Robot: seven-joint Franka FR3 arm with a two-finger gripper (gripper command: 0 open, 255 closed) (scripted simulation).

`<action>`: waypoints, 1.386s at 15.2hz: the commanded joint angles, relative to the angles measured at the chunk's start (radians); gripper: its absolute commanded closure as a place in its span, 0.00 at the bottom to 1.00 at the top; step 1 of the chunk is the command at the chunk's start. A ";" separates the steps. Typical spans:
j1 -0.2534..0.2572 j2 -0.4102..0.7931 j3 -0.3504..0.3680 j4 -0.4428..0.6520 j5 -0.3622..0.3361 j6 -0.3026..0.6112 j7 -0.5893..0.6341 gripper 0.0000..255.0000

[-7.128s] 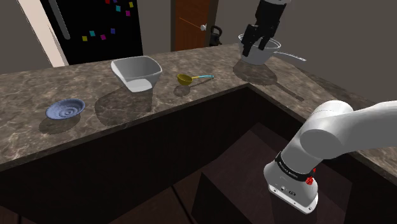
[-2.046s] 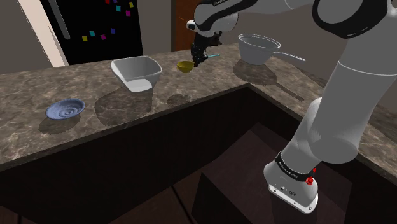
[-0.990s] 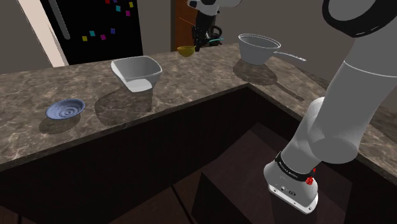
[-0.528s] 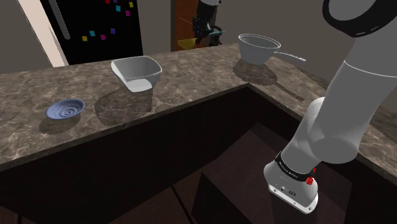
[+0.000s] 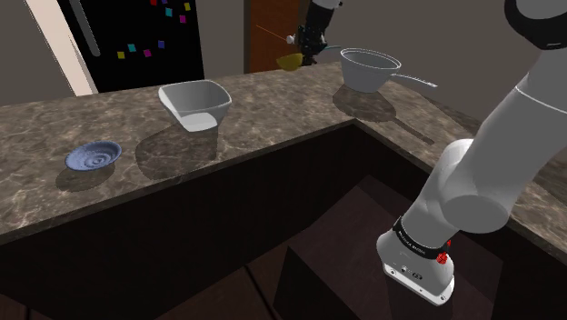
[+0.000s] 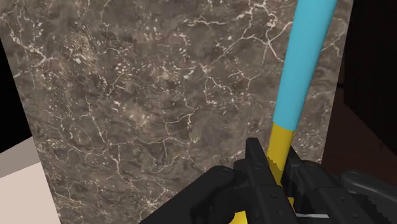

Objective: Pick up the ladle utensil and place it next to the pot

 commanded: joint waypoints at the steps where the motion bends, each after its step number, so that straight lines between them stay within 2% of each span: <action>1: -0.015 -0.056 -0.013 -0.048 -0.022 -0.004 -0.023 1.00; 11: -0.111 -0.254 -0.103 -0.209 -0.113 -0.025 -0.170 1.00; 21: -0.209 -0.366 -0.230 -0.252 -0.189 -0.078 -0.359 1.00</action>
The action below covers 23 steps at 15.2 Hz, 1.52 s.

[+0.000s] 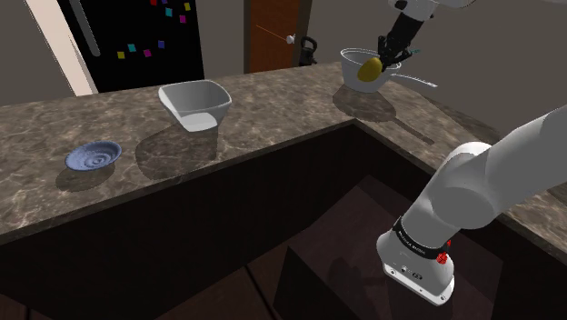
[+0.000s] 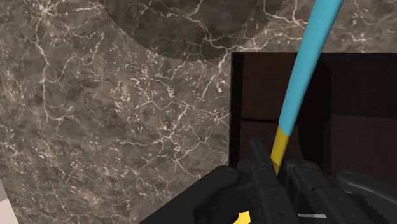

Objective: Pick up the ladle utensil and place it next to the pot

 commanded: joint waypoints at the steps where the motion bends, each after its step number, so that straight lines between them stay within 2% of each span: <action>1: -0.013 -0.003 -0.033 0.015 -0.007 -0.015 -0.045 1.00; 9: -0.058 -0.010 -0.179 0.070 -0.038 -0.064 -0.231 1.00; 15: -0.053 0.036 -0.332 0.159 -0.027 -0.098 -0.392 1.00; 20: 0.005 0.120 -0.523 0.264 0.024 -0.127 -0.552 1.00; 22: 0.063 0.172 -0.643 0.315 0.066 -0.140 -0.627 1.00; 23: 0.112 0.203 -0.726 0.342 0.092 -0.148 -0.668 1.00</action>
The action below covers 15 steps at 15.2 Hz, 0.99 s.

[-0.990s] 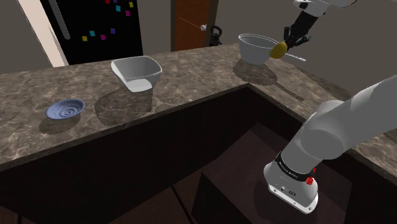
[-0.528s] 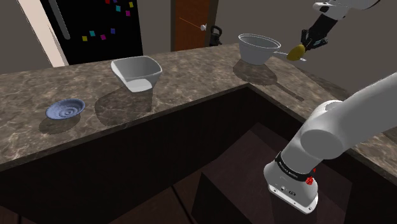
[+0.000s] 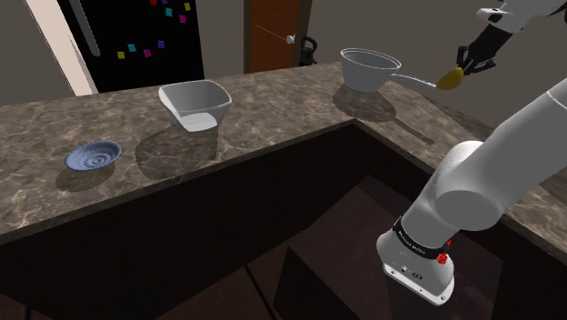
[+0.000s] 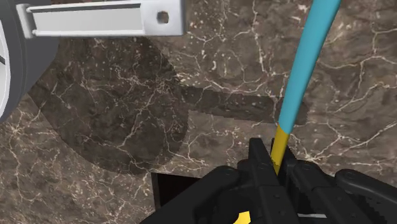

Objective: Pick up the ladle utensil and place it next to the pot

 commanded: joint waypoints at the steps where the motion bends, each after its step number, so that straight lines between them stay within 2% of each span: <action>1: 0.117 0.054 -0.182 0.058 0.048 -0.018 -0.080 1.00; 2: 0.222 0.052 -0.303 0.089 0.046 -0.028 -0.099 1.00; 3: 0.310 0.023 -0.393 0.121 0.019 -0.039 -0.100 1.00; 4: 0.370 -0.019 -0.446 0.156 -0.021 -0.053 -0.092 1.00; 8: 0.527 -0.180 -0.568 0.317 -0.164 -0.123 -0.078 1.00; 9: 0.544 -0.196 -0.581 0.339 -0.177 -0.132 -0.080 1.00; 15: 0.513 -0.195 -0.578 0.247 -0.177 -0.050 -0.086 1.00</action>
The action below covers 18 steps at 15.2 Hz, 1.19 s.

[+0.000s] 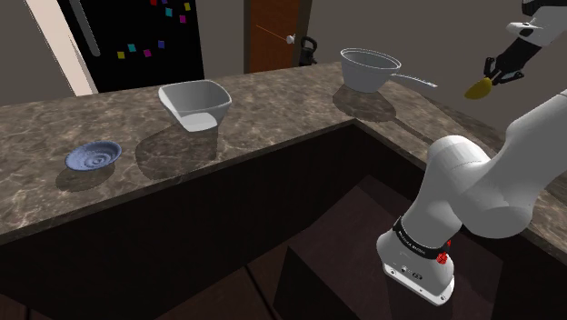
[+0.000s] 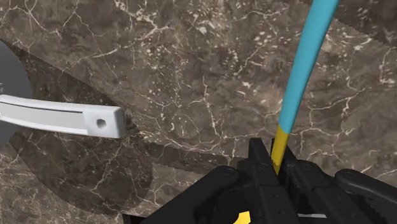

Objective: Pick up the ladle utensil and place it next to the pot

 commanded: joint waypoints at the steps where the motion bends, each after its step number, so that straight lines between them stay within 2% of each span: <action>1: -0.013 0.004 0.004 -0.034 0.002 0.029 -0.001 1.00; 9: -0.027 -0.010 -0.008 -0.134 -0.015 0.130 -0.001 1.00; 18: -0.019 -0.042 -0.039 -0.223 -0.049 0.236 0.008 1.00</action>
